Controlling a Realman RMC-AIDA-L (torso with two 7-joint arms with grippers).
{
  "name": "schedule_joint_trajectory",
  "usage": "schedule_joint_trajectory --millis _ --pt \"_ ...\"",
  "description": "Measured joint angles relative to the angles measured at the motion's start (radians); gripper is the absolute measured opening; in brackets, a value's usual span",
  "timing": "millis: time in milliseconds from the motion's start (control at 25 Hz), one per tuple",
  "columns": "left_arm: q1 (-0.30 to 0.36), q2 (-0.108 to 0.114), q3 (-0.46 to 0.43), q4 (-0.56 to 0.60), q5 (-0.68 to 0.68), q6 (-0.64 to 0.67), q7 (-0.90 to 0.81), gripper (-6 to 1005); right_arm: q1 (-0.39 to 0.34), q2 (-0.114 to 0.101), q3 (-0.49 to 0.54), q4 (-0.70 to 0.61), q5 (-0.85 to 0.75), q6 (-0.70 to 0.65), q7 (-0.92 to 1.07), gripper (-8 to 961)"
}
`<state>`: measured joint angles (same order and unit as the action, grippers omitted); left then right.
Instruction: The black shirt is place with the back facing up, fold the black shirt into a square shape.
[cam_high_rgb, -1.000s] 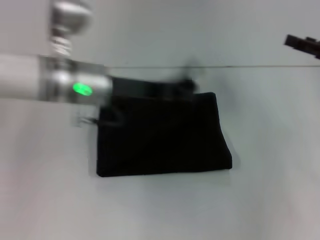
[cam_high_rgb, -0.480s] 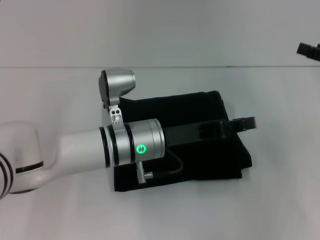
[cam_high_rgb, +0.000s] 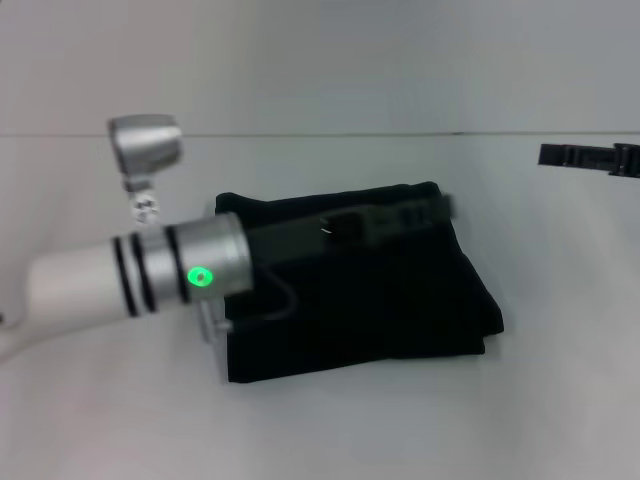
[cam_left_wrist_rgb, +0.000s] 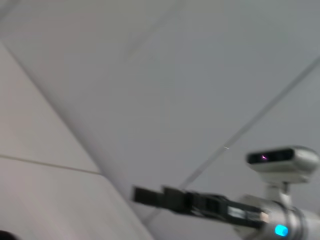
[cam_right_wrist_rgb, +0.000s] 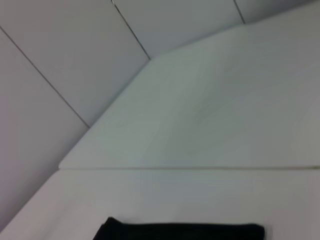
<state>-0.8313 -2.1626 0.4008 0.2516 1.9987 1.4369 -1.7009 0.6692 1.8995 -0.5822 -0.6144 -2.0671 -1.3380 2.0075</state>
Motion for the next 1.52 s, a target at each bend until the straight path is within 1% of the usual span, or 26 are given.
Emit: schedule_joint_trajectory --millis 120,240,360,440,520,600,640,840,960,1320,1520 --pt "0.037 0.007 0.000 0.069 -0.001 -0.040 -0.028 722 0.021 0.005 -0.001 0.003 -0.058 0.007 0.044 883" --pt "0.054 0.030 0.000 0.103 0.000 -0.139 -0.109 859 0.031 0.016 -0.001 0.004 -0.078 0.019 0.059 884" --pt "0.056 0.052 0.013 0.123 0.018 -0.253 -0.219 921 0.035 0.026 -0.001 0.004 -0.080 0.042 0.060 882" --pt "0.055 0.058 0.029 0.144 0.043 -0.320 -0.285 963 0.038 0.029 -0.001 0.005 -0.080 0.056 0.060 882" --pt "0.049 0.060 0.049 0.167 0.078 -0.396 -0.343 959 0.039 0.030 -0.001 0.007 -0.080 0.067 0.060 883" --pt "0.047 0.060 0.054 0.171 0.089 -0.420 -0.357 955 0.041 0.031 -0.001 0.008 -0.080 0.075 0.060 884" --pt "0.041 0.060 0.072 0.176 0.101 -0.466 -0.372 953 0.041 0.033 -0.001 0.008 -0.080 0.076 0.059 884" --pt "0.031 0.062 0.104 0.172 0.104 -0.497 -0.391 942 0.042 0.036 -0.001 0.008 -0.078 0.086 0.054 884" --pt "0.028 0.060 0.132 0.172 0.122 -0.538 -0.424 936 0.044 0.037 -0.001 0.008 -0.077 0.087 0.053 884" --pt "0.035 0.052 0.139 0.160 0.126 -0.655 -0.421 918 0.046 0.038 -0.001 0.009 -0.083 0.101 0.050 885" --pt "0.028 0.050 0.180 0.137 0.126 -0.712 -0.420 907 0.040 0.038 -0.001 0.009 -0.083 0.103 0.050 885"
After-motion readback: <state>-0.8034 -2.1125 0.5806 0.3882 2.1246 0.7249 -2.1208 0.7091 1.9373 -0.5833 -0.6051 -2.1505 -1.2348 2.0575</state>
